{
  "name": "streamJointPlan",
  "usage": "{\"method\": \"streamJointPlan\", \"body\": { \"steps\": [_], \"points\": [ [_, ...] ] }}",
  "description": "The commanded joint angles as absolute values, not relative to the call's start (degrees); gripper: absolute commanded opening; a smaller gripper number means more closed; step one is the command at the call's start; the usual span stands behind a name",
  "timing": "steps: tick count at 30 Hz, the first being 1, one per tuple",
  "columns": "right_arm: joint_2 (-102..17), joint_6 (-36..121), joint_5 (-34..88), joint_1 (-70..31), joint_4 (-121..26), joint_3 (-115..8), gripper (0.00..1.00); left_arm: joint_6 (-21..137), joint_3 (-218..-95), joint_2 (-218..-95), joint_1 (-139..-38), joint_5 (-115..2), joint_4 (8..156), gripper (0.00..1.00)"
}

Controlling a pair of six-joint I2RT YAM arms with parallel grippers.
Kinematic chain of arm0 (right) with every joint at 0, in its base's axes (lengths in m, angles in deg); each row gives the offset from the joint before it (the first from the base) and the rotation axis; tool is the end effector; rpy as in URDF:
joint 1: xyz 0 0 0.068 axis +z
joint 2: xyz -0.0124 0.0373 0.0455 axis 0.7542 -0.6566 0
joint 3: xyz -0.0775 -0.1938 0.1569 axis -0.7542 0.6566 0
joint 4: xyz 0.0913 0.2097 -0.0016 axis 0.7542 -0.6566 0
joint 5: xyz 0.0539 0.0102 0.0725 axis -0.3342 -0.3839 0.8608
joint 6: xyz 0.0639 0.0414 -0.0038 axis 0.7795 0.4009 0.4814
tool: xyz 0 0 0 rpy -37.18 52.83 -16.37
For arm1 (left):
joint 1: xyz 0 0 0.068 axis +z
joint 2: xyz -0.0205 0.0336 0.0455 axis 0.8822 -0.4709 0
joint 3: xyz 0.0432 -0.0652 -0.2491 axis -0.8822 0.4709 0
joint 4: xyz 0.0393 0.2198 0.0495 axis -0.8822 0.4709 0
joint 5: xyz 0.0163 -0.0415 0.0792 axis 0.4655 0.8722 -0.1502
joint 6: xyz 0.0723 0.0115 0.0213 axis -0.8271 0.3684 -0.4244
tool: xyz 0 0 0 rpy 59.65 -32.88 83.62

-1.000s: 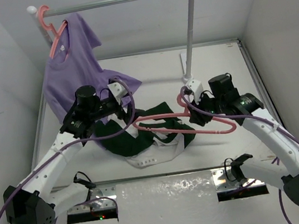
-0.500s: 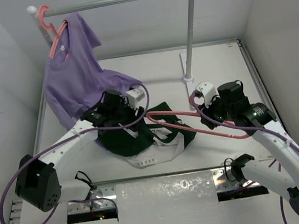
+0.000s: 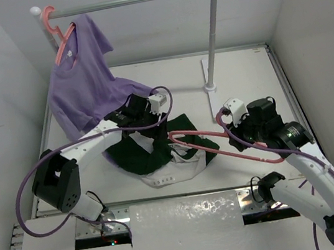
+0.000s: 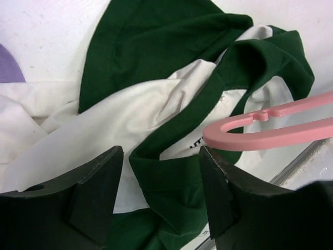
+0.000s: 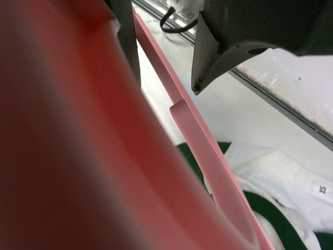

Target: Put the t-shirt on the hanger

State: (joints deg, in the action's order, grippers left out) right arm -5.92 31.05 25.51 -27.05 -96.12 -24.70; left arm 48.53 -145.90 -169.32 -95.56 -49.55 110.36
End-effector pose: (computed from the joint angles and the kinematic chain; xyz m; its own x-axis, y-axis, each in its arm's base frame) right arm 0.1289 0.0596 0.2580 -0.6394 -0.3399 -0.6896 -0.4943 0.8688 0.0300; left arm 0.2472 -0.1847 0.2181 -0.6841 0.4120 -0.6019 0.6417 0.7322 -0.2282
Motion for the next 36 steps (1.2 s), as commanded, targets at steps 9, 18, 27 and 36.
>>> {"method": "streamJointPlan", "body": {
  "steps": [9,18,27,36],
  "points": [
    [-5.3,31.3,28.9,-26.9,-96.0,-23.8,0.00,42.2,-146.9,-172.9,-98.1,-47.9,116.1,0.49],
    [-8.8,26.8,36.8,-27.0,-98.3,-25.3,0.00,38.9,-147.4,-172.2,-98.0,-49.6,117.0,0.01],
    [-13.2,24.9,37.2,-26.8,-96.2,-26.4,0.00,29.6,-154.7,-168.9,-98.2,-47.6,118.8,0.00],
    [-17.6,21.6,34.2,-25.2,-93.7,-31.5,0.00,19.9,-157.8,-166.1,-98.5,-34.4,122.6,0.00]
  ]
}}
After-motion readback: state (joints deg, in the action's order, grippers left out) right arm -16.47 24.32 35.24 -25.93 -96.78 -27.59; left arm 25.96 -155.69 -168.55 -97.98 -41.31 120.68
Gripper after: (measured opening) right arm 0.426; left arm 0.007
